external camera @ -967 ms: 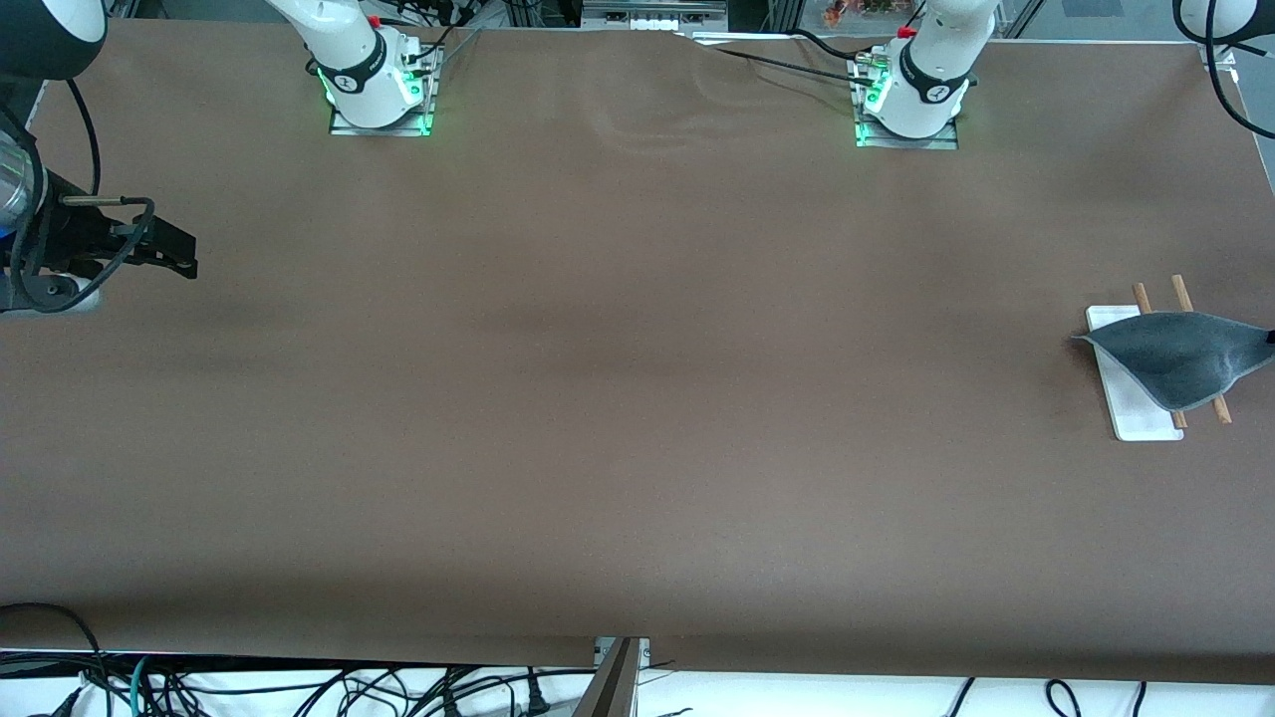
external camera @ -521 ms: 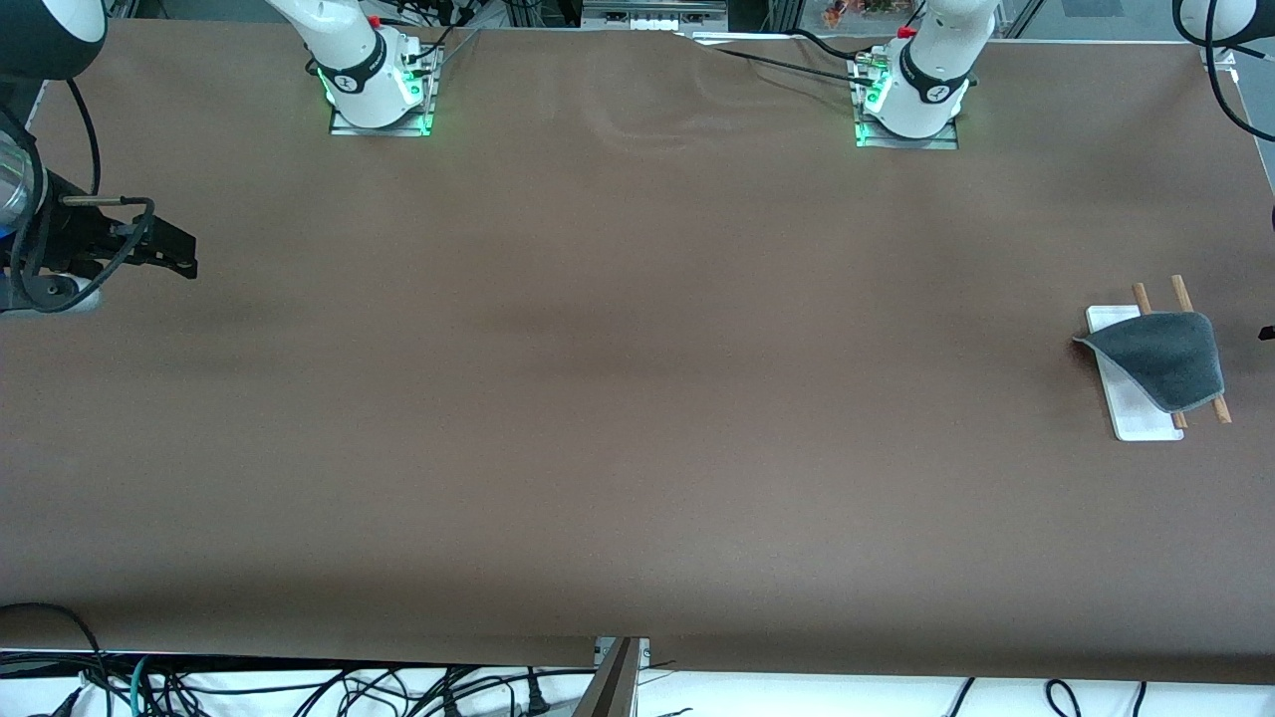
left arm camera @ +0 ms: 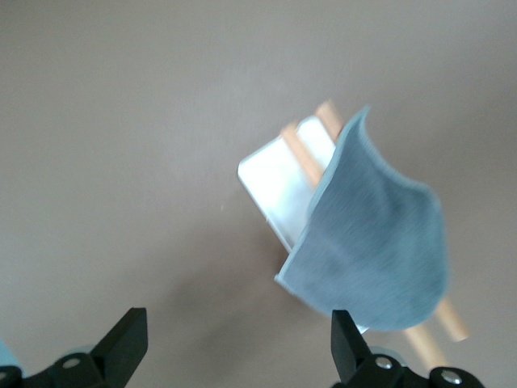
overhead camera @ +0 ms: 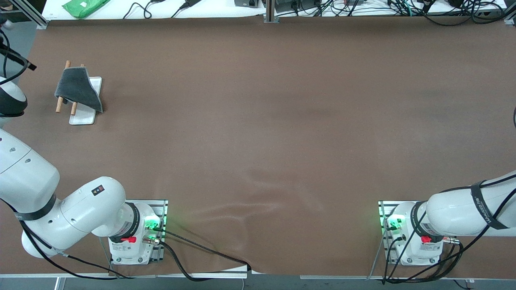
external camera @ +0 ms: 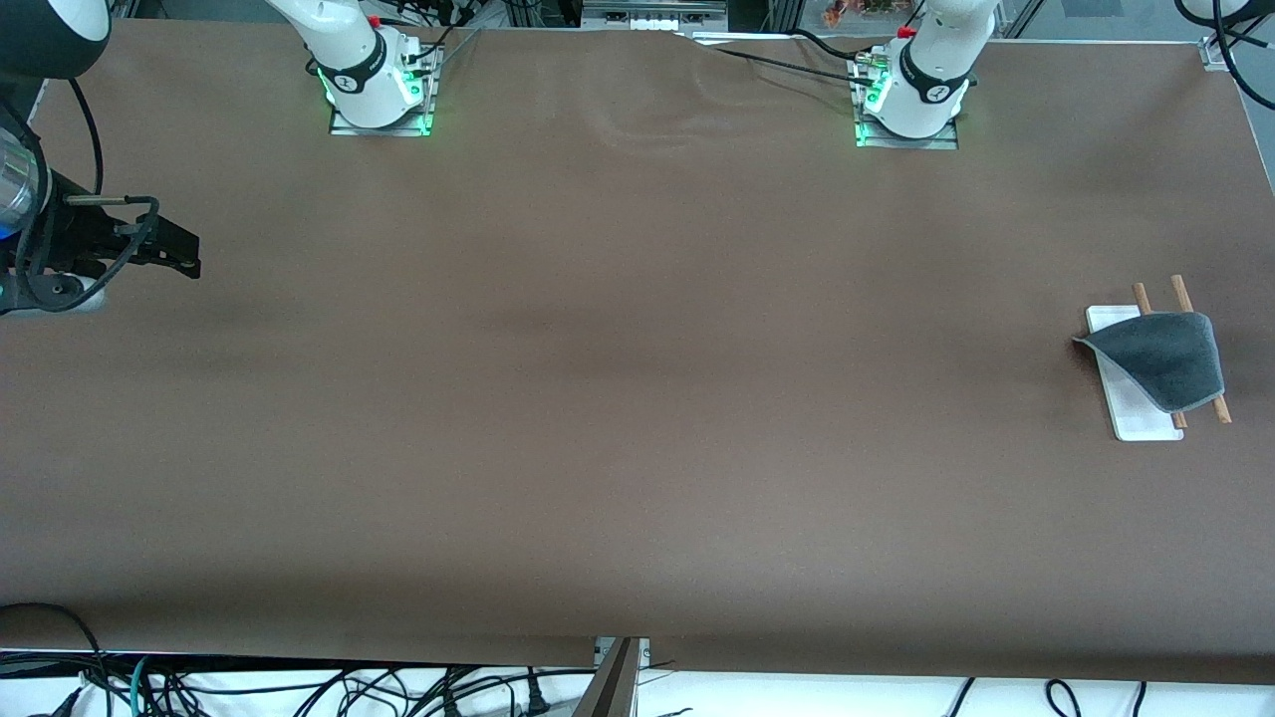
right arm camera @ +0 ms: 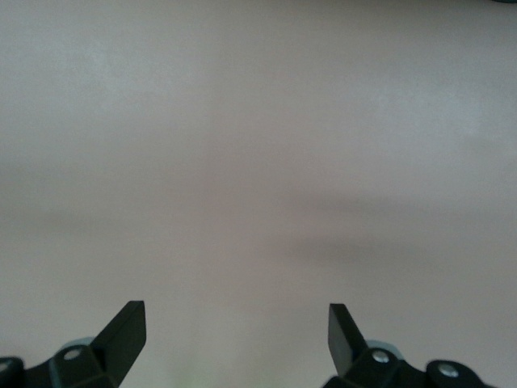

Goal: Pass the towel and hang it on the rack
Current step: 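Open the left gripper to release the towel on the rack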

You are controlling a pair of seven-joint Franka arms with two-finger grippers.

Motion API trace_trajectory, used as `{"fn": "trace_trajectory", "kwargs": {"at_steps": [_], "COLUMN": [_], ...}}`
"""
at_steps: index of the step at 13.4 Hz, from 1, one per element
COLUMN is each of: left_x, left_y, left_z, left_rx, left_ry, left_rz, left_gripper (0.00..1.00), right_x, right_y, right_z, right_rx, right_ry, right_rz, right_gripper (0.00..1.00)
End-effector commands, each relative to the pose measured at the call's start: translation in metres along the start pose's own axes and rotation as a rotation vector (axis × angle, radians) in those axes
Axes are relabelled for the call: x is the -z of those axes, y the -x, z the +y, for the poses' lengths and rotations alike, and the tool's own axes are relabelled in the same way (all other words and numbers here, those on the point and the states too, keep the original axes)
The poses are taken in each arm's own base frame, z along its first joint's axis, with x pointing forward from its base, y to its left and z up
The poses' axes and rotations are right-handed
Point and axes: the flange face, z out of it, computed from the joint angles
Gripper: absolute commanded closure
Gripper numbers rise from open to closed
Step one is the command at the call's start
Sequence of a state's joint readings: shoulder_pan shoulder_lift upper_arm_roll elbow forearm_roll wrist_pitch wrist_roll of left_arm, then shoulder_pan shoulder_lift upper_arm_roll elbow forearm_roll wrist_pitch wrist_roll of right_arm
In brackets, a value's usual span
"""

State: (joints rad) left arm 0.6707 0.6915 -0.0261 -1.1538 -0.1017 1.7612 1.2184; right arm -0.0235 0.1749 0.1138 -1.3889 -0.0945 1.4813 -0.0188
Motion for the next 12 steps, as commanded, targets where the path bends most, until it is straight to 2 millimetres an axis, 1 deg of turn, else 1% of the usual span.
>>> {"fn": "trace_trajectory", "kwargs": {"at_steps": [1,3,4,5,9,11,12], "left_x": [0.048,0.072,0.083,0.090,0.111,0.121,0.122], "left_y": [-0.053,-0.089,-0.112,-0.132,-0.196,-0.214,-0.218], "left_z": [0.056,0.096,0.119,0.141,0.231,0.263,0.274], "left_rx": [0.060,0.125,0.146,0.179,0.310,0.336,0.341], "left_ry": [0.027,0.029,0.020,0.022,0.001,-0.012,-0.011], "left_rz": [-0.028,-0.078,-0.094,-0.107,-0.188,-0.193,-0.200], "left_gripper": [0.00,0.00,0.00,0.00,0.00,0.00,0.00], "right_x": [0.004,0.004,0.004,0.004,0.004,0.004,0.004], "right_y": [0.006,0.006,0.006,0.007,0.007,0.007,0.007], "right_z": [0.002,0.000,0.000,0.000,0.003,0.003,0.003], "right_rx": [0.020,0.012,0.012,0.011,0.005,0.003,0.005], "right_ry": [0.004,0.004,0.004,0.002,0.001,0.001,-0.001], "right_rz": [0.009,0.009,0.009,0.007,0.007,0.007,0.007], "right_gripper": [0.00,0.00,0.00,0.00,0.00,0.00,0.00]}}
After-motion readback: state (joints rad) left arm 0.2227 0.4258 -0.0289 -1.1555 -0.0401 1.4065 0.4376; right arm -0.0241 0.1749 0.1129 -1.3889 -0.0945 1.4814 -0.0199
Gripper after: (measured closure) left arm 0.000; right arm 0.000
